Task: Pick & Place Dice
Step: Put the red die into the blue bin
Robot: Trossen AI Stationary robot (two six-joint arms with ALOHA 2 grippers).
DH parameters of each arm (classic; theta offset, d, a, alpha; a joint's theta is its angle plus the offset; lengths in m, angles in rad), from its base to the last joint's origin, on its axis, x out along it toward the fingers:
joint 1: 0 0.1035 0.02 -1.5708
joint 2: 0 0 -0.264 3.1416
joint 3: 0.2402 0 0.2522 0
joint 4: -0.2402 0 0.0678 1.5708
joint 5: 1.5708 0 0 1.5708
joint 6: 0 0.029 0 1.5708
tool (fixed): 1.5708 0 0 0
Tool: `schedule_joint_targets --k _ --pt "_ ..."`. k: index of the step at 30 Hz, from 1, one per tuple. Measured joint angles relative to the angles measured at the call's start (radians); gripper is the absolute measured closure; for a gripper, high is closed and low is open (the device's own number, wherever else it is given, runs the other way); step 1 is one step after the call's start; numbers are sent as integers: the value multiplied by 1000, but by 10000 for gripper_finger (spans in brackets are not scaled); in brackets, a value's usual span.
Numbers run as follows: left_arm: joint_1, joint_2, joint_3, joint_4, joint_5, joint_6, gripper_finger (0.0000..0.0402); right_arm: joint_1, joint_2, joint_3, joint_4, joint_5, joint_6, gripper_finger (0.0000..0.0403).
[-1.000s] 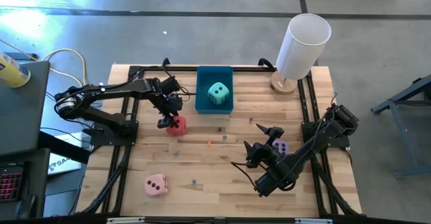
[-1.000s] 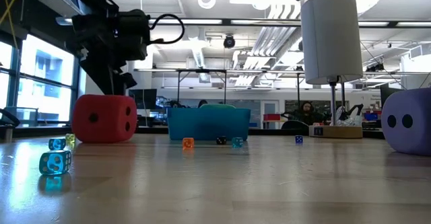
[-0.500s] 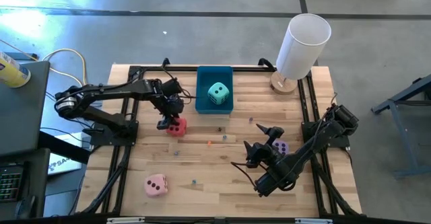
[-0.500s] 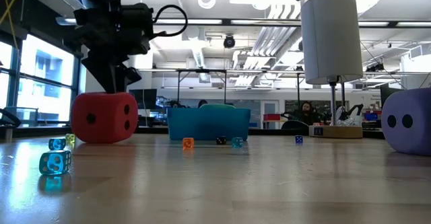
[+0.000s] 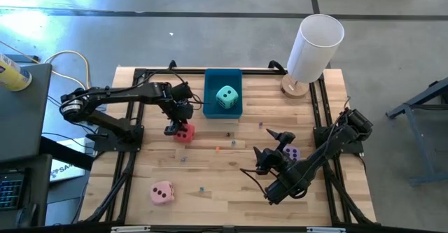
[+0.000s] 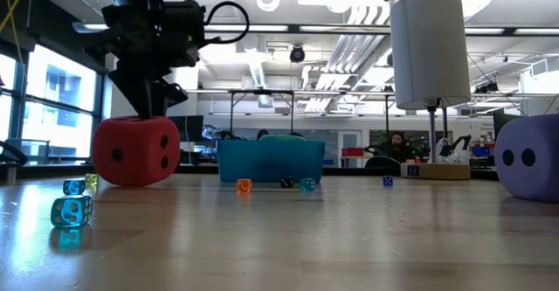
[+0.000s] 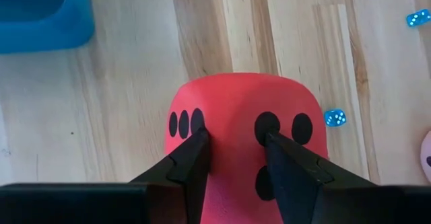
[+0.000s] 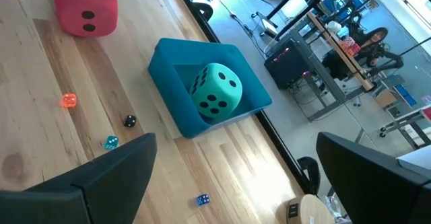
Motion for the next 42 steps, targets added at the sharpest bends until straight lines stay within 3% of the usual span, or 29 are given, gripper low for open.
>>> schedule_joint_targets --k 12,22,30,42 --pt "-75 -2 12 -8 -30 0 279 0 0 0 0 0 -12 3" --pt "-146 -2 104 -21 -122 -1 281 0 0 0 0 0 -12 3" --pt "-131 -2 231 -16 -143 -16 281 0 0 0 1 -5 -12 3" --pt "-126 -2 240 -12 -203 -131 280 0 0 0 2 -11 -12 3"
